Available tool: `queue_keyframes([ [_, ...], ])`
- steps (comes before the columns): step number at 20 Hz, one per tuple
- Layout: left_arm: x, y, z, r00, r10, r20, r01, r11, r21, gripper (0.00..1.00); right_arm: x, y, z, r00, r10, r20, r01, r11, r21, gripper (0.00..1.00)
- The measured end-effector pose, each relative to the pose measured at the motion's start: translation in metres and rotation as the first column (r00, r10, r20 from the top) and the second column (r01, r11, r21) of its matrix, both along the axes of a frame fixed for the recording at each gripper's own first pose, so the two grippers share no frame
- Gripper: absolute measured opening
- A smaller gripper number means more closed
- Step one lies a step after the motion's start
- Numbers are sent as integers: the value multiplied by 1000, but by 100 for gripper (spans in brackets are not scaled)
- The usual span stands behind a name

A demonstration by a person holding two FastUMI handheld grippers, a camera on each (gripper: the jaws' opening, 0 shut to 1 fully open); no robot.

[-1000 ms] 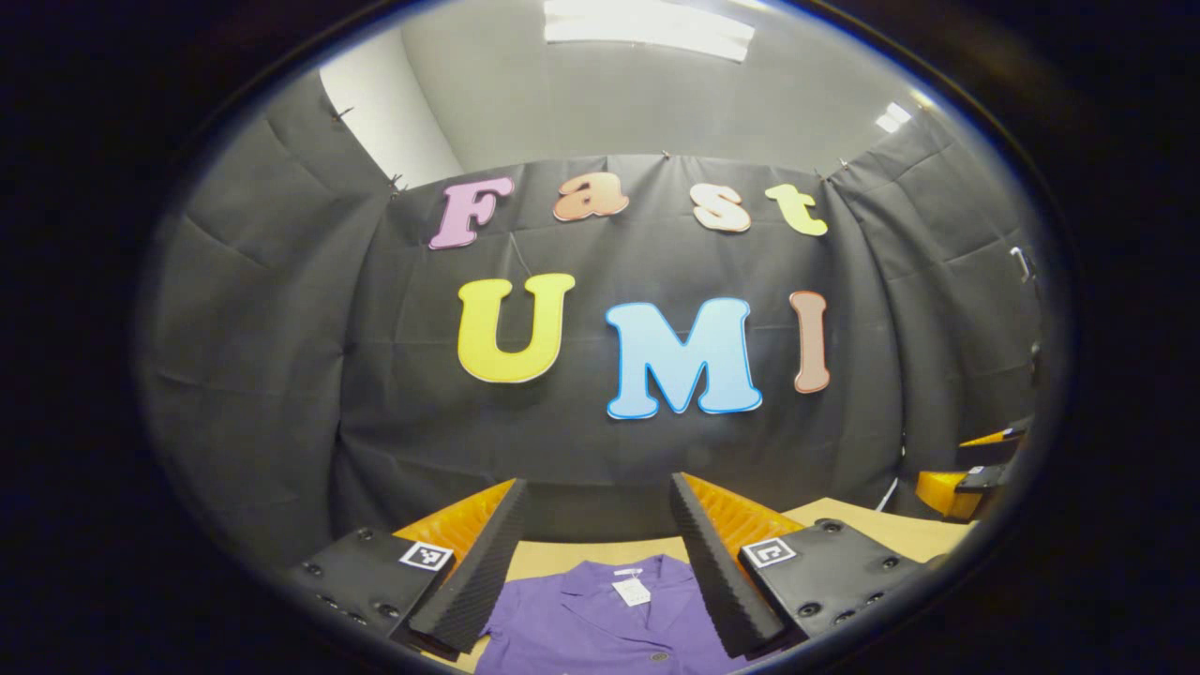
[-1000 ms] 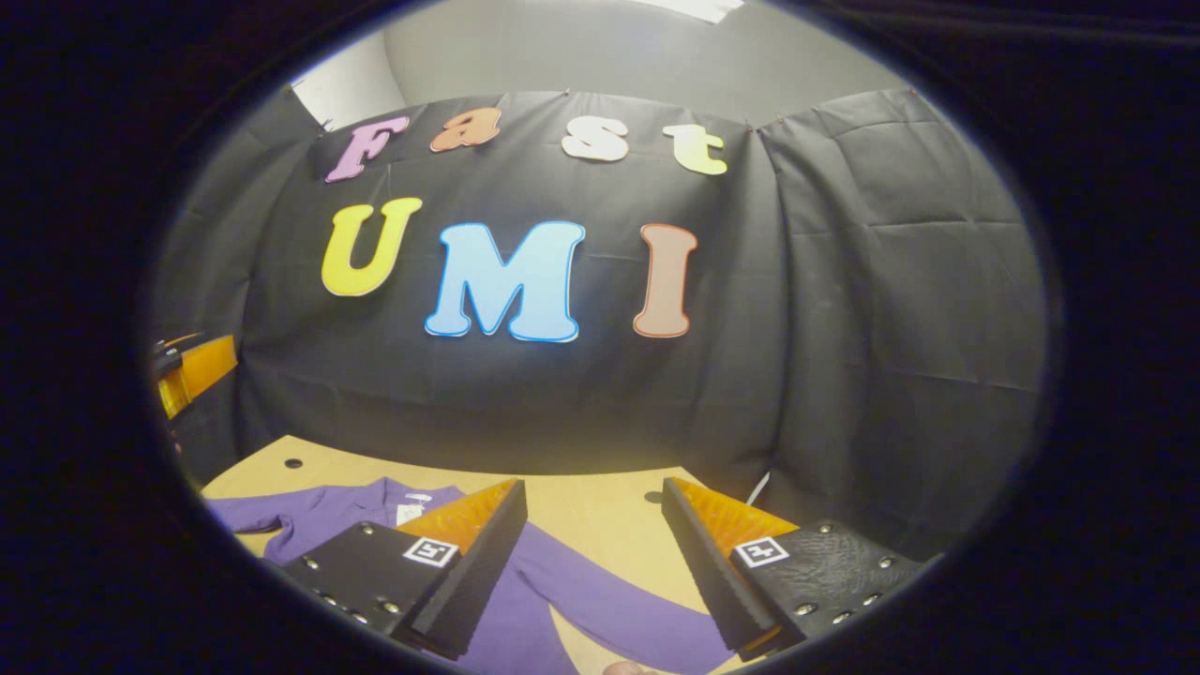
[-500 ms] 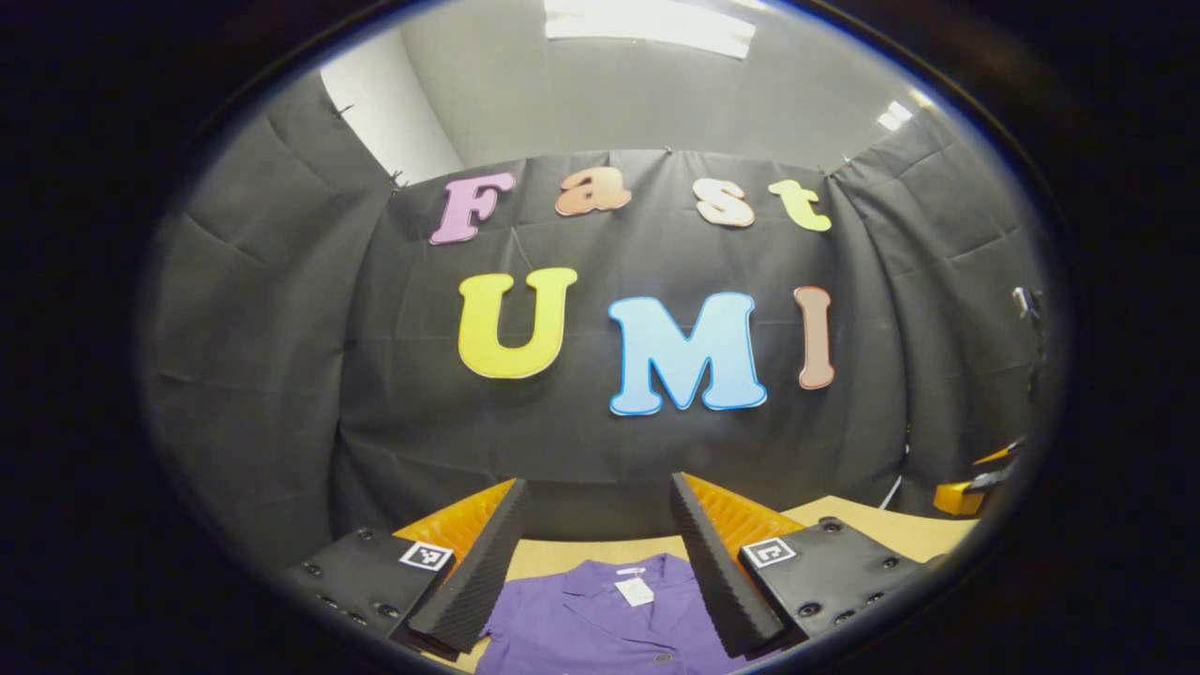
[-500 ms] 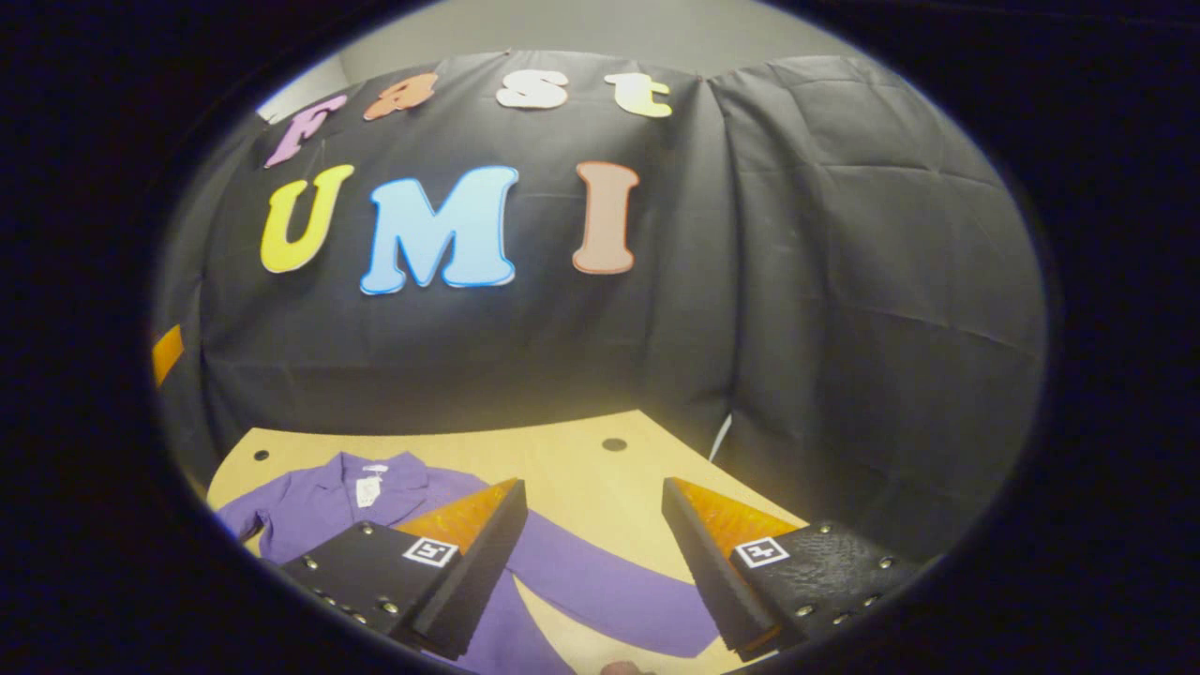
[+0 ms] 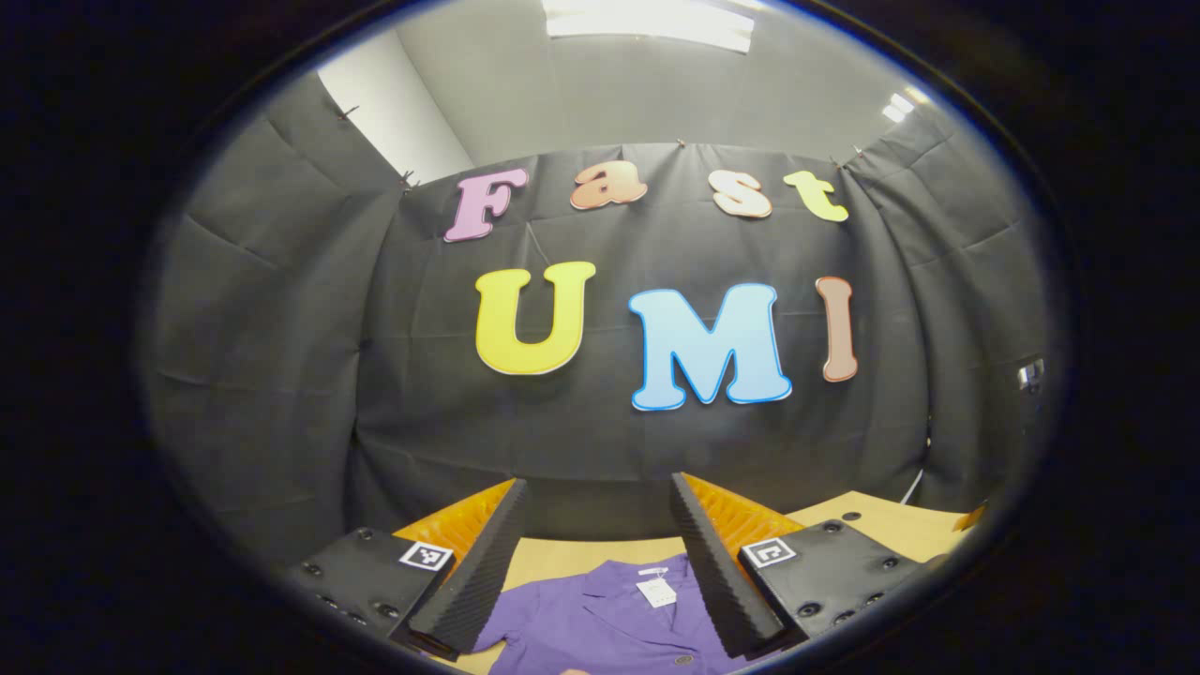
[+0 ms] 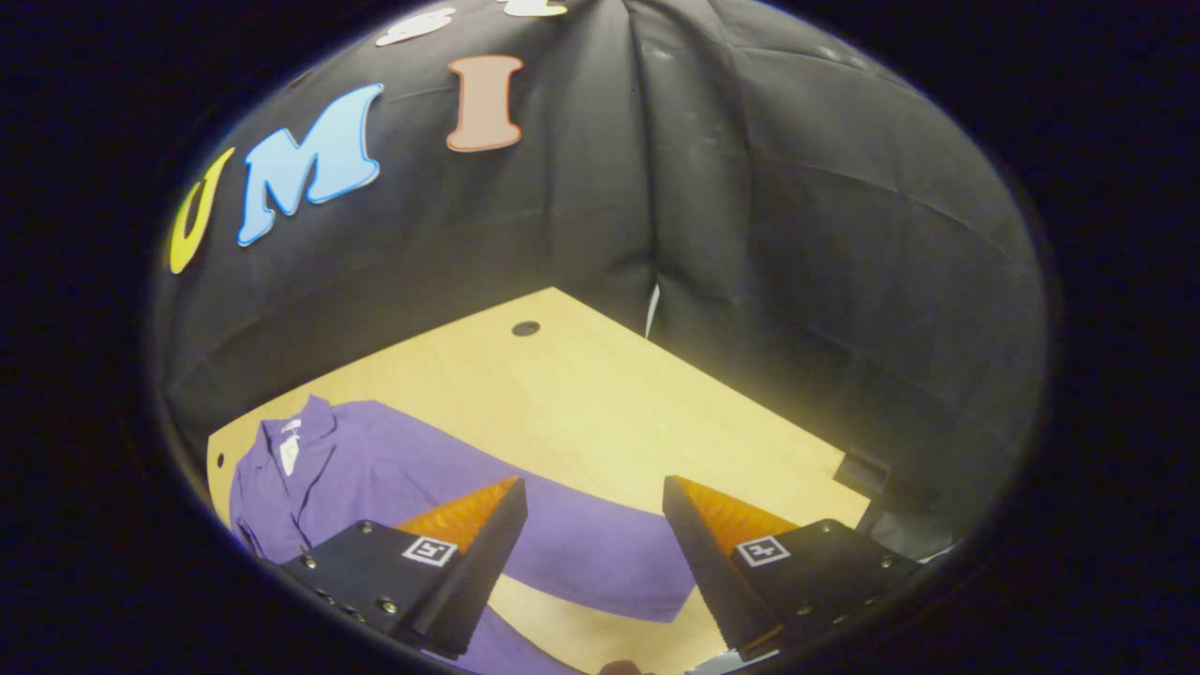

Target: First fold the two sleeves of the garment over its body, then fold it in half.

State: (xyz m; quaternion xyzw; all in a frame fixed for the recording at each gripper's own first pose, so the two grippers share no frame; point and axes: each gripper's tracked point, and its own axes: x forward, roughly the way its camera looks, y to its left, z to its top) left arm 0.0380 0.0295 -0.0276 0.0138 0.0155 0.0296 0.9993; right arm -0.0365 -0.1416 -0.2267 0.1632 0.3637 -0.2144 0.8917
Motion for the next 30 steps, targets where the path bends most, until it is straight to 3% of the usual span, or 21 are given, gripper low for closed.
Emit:
queue_keyframes([
  [4,7,4,-10,1000,8,-20,-7,1000,5,94,-12,-13,-45,990,-38,-138,41,999,19,92],
  [10,13,11,-24,998,23,-57,-23,1000,-2,94,-42,-18,-100,941,-98,-323,143,983,119,93],
  [19,11,13,-33,997,33,-74,-34,999,-13,94,-60,-9,-131,888,-112,-445,229,948,220,94],
  [25,5,14,-32,997,40,-68,-42,999,-29,94,-54,1,-135,874,-69,-481,208,948,243,98],
  [29,2,16,-32,997,45,-60,-47,998,-31,94,-50,5,-133,875,-62,-480,206,945,253,60],
  [30,0,17,-31,997,48,-57,-50,998,-27,94,-46,6,-130,887,-37,-460,177,948,264,50],
])
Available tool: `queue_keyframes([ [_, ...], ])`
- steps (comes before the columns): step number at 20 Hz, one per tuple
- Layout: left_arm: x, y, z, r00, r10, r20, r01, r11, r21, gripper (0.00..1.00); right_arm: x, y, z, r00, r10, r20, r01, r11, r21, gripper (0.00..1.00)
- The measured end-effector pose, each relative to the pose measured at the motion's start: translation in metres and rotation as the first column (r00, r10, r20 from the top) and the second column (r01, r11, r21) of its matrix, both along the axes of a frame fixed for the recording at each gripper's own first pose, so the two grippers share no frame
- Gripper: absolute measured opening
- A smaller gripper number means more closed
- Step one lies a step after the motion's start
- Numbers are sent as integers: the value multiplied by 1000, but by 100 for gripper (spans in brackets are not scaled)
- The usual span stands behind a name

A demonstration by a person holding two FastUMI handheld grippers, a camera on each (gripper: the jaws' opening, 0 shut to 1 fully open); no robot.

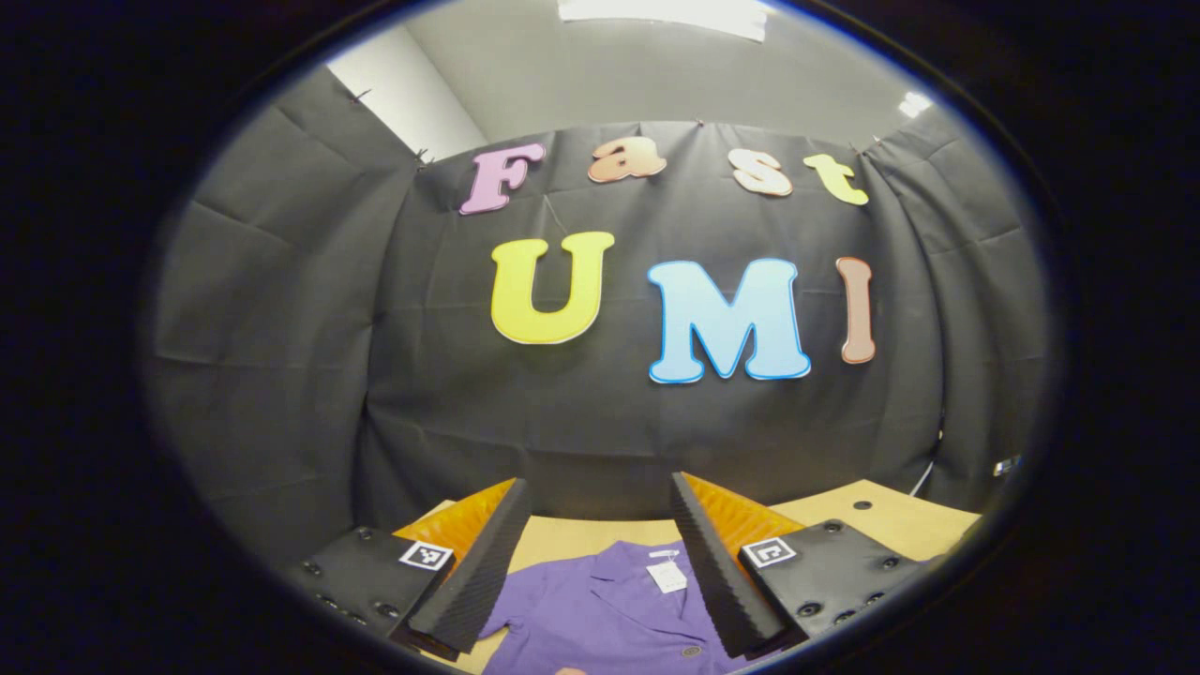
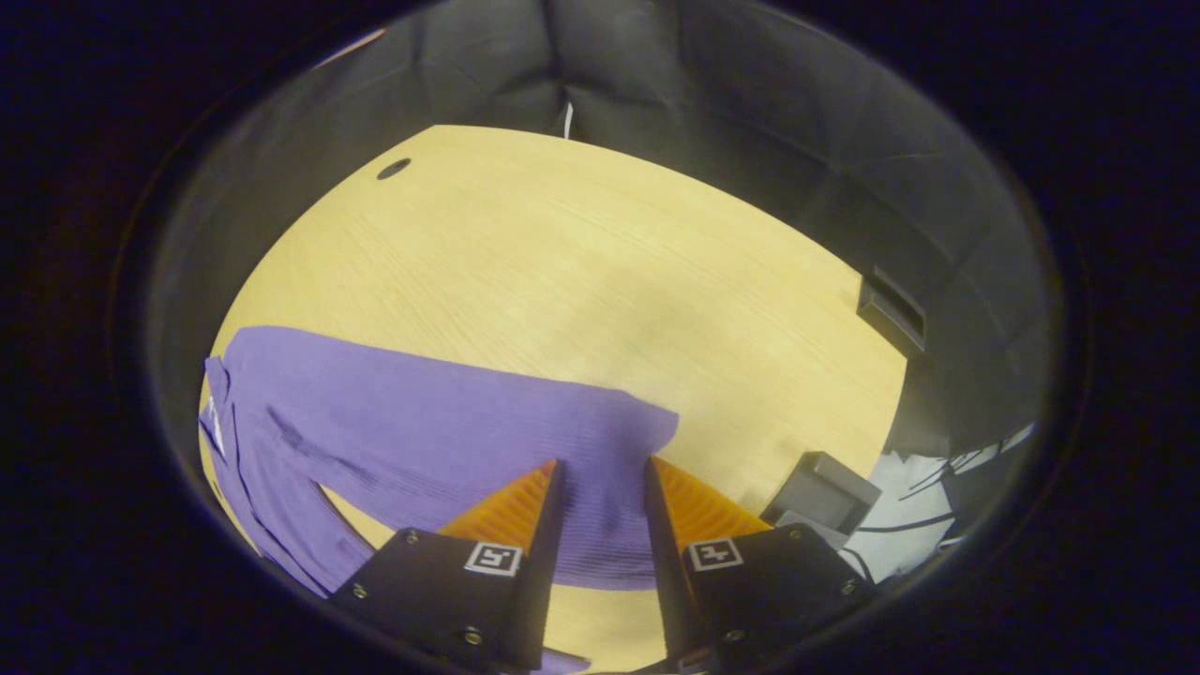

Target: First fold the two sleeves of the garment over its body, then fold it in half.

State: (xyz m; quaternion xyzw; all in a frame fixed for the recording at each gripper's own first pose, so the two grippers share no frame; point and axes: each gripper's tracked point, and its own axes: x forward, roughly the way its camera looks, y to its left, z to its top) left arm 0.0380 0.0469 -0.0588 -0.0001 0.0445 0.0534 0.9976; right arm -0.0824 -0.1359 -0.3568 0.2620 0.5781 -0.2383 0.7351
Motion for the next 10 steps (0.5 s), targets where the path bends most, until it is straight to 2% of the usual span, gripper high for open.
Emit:
queue_keyframes([
  [1,-2,1,0,1000,2,2,-2,1000,2,94,3,6,-5,1000,-29,11,29,999,26,49],
  [2,-3,3,0,1000,4,3,-4,1000,3,94,3,7,-4,999,-43,19,43,999,27,11],
  [3,-4,5,1,1000,9,4,-9,1000,4,94,4,5,-1,997,-60,38,59,998,27,12],
  [4,-5,6,1,1000,12,4,-12,1000,3,94,6,5,-2,996,-71,49,69,997,39,6],
  [6,-7,9,0,1000,16,5,-16,1000,1,94,8,3,-2,993,-84,80,79,995,64,3],
  [10,-10,12,4,1000,21,11,-21,1000,20,94,13,-2,11,986,-79,149,72,996,56,1],
])
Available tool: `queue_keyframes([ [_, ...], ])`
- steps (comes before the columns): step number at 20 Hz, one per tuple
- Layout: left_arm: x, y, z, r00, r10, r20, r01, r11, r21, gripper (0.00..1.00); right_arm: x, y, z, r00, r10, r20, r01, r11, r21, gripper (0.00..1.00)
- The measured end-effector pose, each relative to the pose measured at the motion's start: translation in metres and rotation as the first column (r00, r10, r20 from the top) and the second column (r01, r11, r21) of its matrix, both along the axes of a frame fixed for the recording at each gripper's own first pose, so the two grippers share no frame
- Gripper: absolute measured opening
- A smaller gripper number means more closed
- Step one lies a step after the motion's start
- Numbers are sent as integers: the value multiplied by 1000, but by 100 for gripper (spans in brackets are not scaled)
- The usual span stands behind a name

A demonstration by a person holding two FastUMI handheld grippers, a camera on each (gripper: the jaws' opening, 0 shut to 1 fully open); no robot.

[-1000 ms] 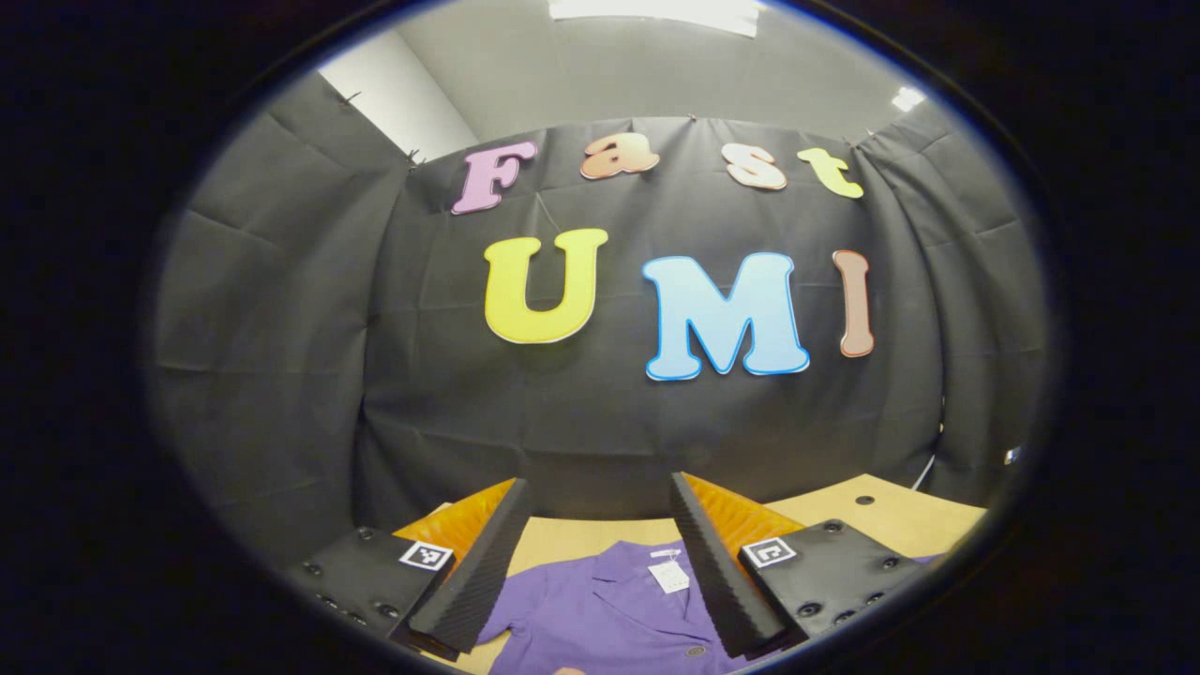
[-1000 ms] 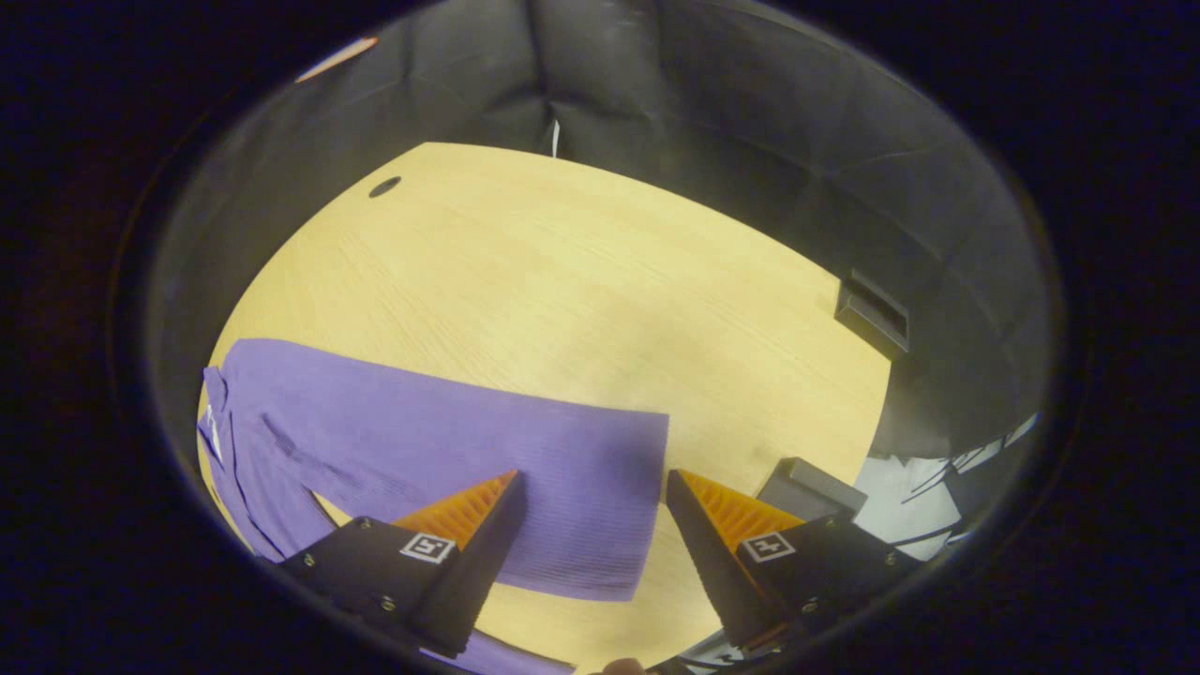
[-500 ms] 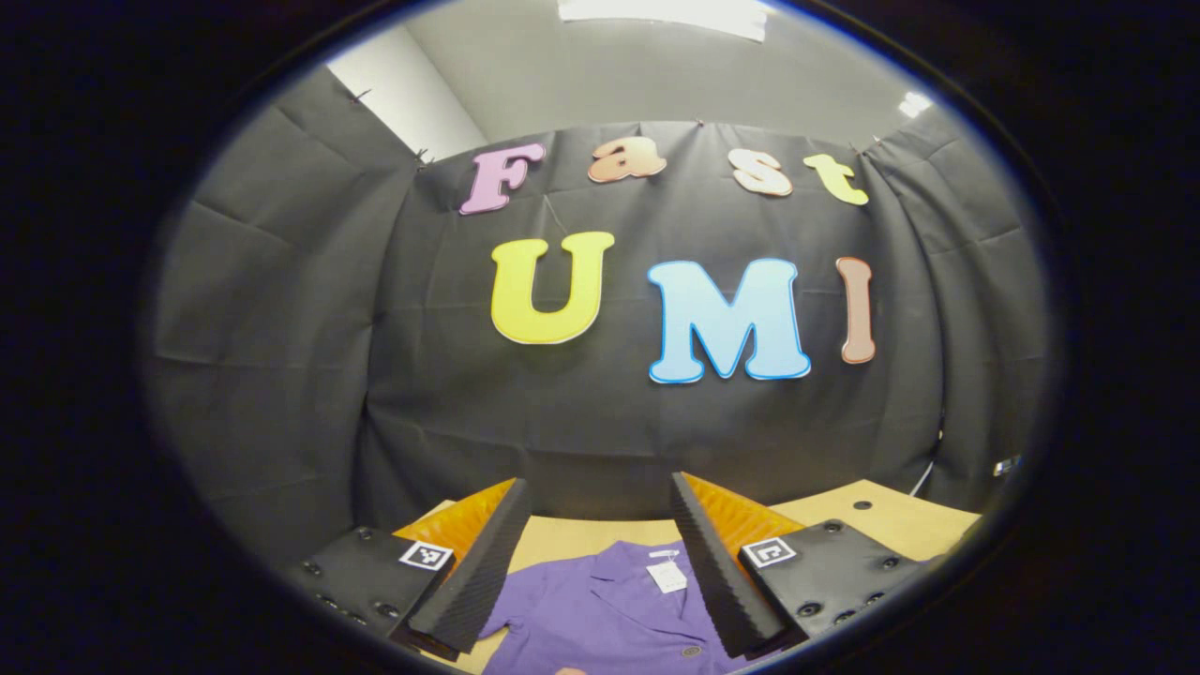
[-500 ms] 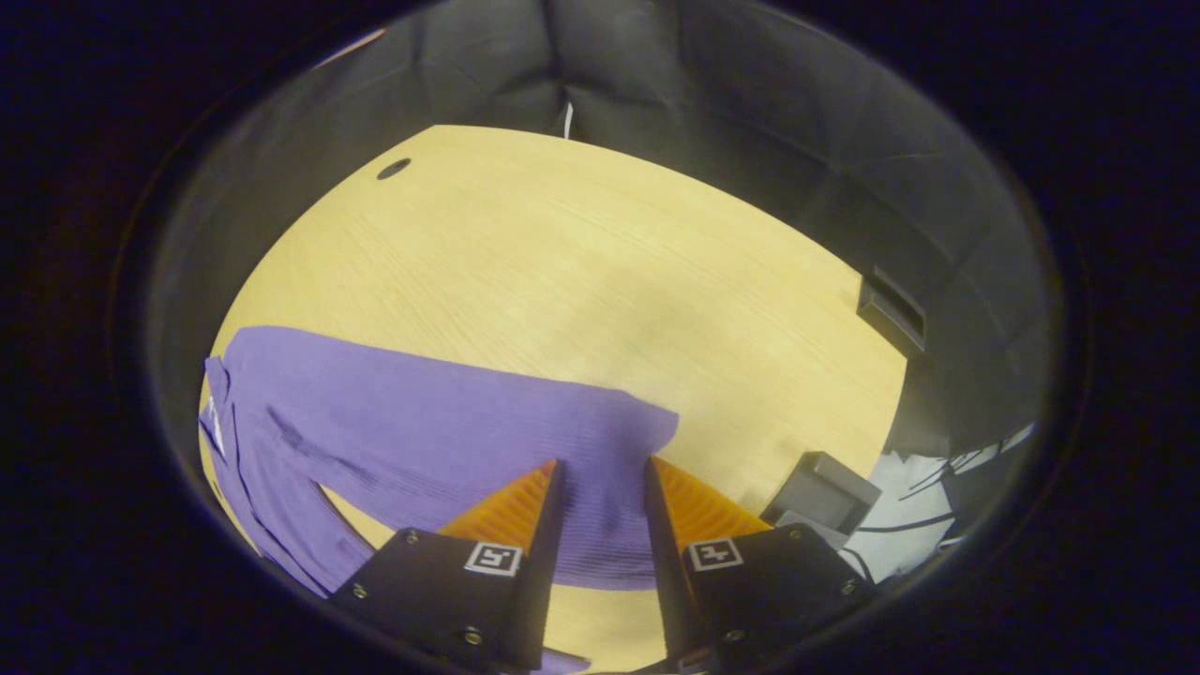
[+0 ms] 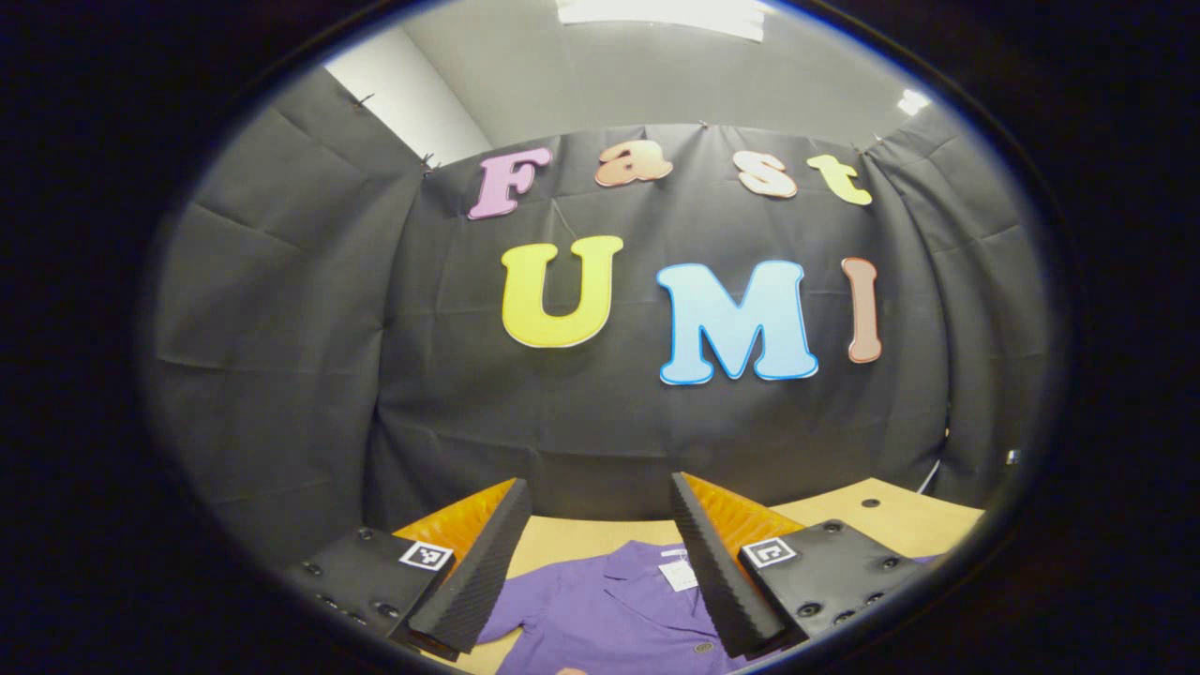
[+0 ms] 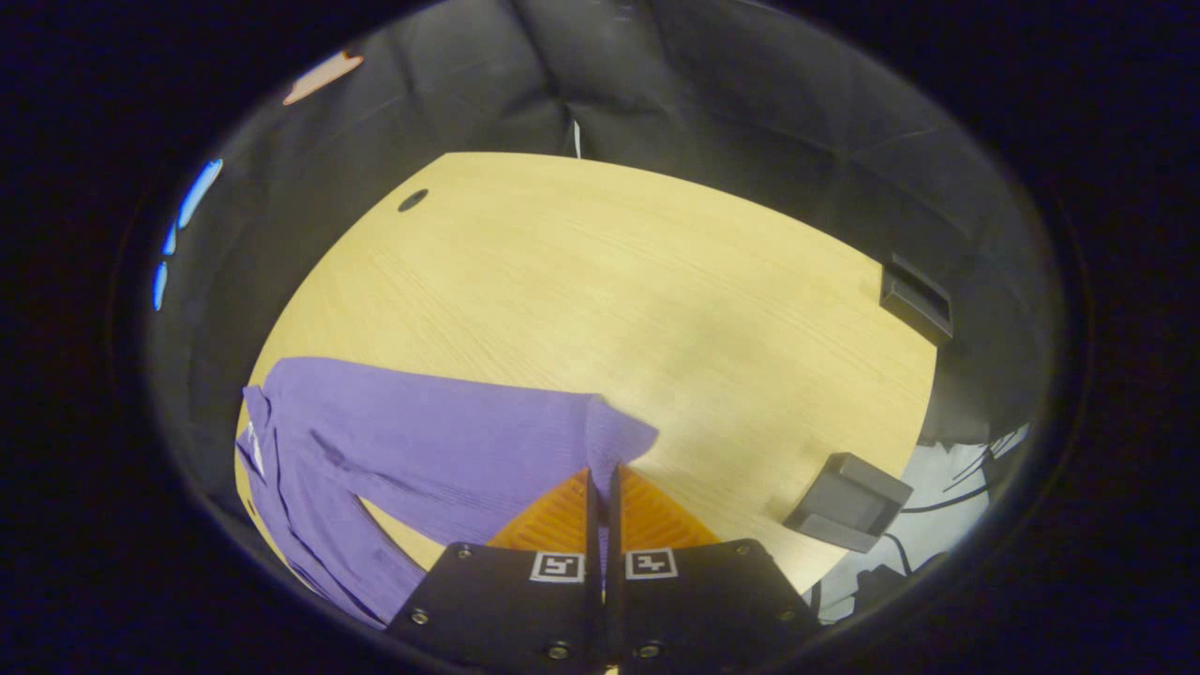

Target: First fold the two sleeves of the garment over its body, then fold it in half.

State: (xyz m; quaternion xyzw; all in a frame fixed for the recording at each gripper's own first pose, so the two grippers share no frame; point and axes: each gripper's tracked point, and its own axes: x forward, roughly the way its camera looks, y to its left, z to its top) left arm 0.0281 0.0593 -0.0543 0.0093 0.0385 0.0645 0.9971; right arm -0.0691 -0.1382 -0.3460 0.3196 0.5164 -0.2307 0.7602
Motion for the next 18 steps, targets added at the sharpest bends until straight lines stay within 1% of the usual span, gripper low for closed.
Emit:
queue_keyframes([
  [3,-3,0,6,1000,5,18,-5,1000,6,94,16,-6,28,993,48,105,-39,995,-87,1],
  [5,-5,0,8,1000,2,21,-2,1000,-1,94,30,-6,52,982,90,163,-67,988,-141,2],
  [7,-7,-1,7,1000,-5,19,6,1000,-15,94,47,2,77,966,127,227,-88,981,-175,2],
  [10,-10,2,7,1000,-9,12,9,999,-47,94,74,23,116,930,175,324,-119,975,-185,1],
  [14,-19,17,11,1000,25,17,-24,998,-60,94,105,50,164,873,249,420,-171,961,-215,2],
  [15,-21,22,12,999,35,19,-34,998,-60,94,114,58,178,856,267,443,-183,957,-224,2],
  [16,-23,25,12,999,43,21,-42,997,-60,96,122,67,189,838,282,468,-195,954,-226,1],
  [18,-26,31,13,998,58,21,-57,997,-60,96,138,89,214,794,312,521,-223,948,-227,1],
])
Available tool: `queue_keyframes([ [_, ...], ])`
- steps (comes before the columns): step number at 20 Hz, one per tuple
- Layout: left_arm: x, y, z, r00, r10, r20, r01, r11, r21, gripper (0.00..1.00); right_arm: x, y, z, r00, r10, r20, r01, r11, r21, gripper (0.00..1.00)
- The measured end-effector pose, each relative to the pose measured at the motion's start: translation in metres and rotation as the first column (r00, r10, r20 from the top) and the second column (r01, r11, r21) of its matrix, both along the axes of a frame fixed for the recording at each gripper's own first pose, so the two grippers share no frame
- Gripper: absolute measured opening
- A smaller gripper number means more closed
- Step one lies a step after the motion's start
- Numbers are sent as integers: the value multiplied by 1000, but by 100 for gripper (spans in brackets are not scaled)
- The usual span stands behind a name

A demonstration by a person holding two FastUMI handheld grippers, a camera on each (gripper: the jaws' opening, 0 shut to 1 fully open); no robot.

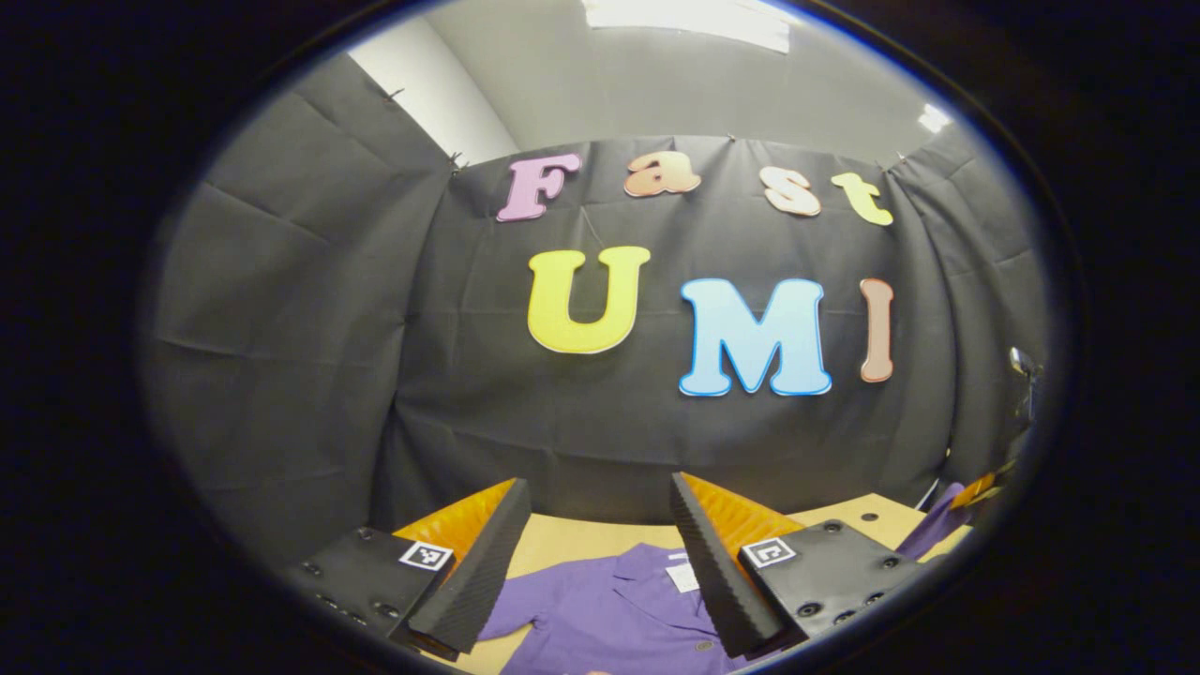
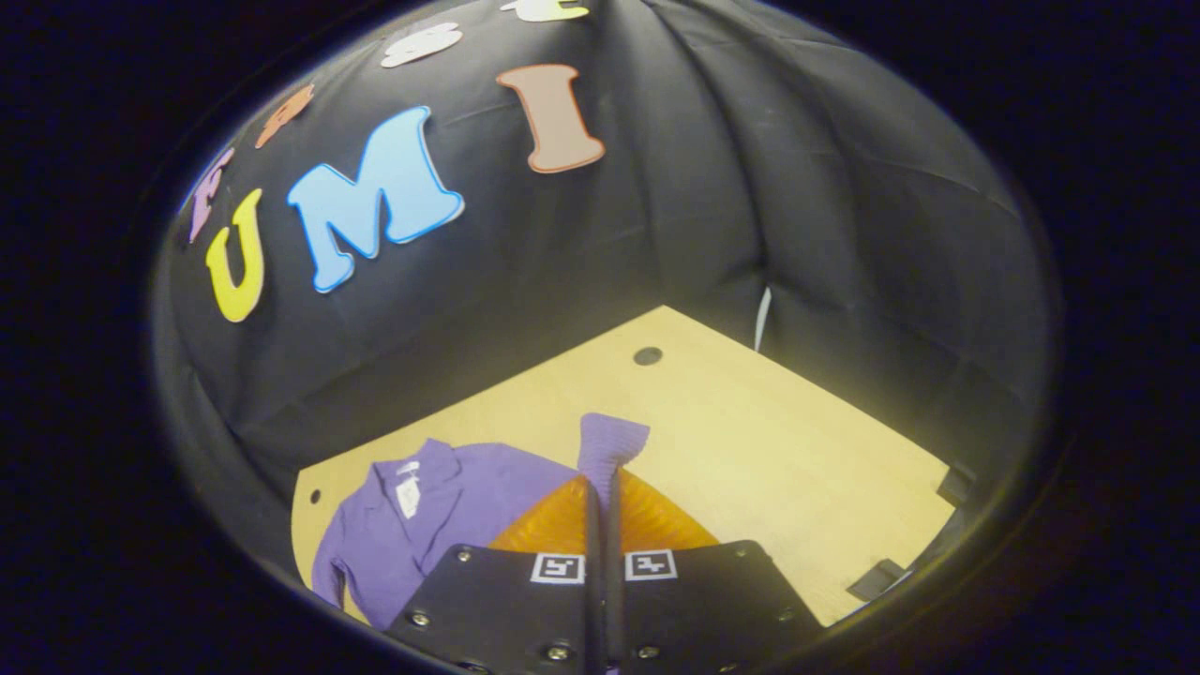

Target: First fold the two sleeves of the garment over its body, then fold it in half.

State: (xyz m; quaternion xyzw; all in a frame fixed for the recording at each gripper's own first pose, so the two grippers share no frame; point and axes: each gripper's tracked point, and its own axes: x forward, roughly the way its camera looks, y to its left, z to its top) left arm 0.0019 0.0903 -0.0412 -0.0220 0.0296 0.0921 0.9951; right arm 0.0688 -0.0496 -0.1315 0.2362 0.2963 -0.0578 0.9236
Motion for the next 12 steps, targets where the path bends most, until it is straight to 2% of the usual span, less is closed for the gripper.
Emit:
queue_keyframes([
  [4,-8,11,-1,1000,30,-1,-30,1000,-4,94,13,54,44,983,143,115,-144,990,7,1],
  [8,-16,25,-5,998,65,-13,-65,998,-5,94,7,115,64,929,321,184,-318,947,-48,1],
  [12,-21,34,-5,995,94,-15,-94,996,-6,94,-2,159,66,879,438,188,-424,899,-110,1],
])
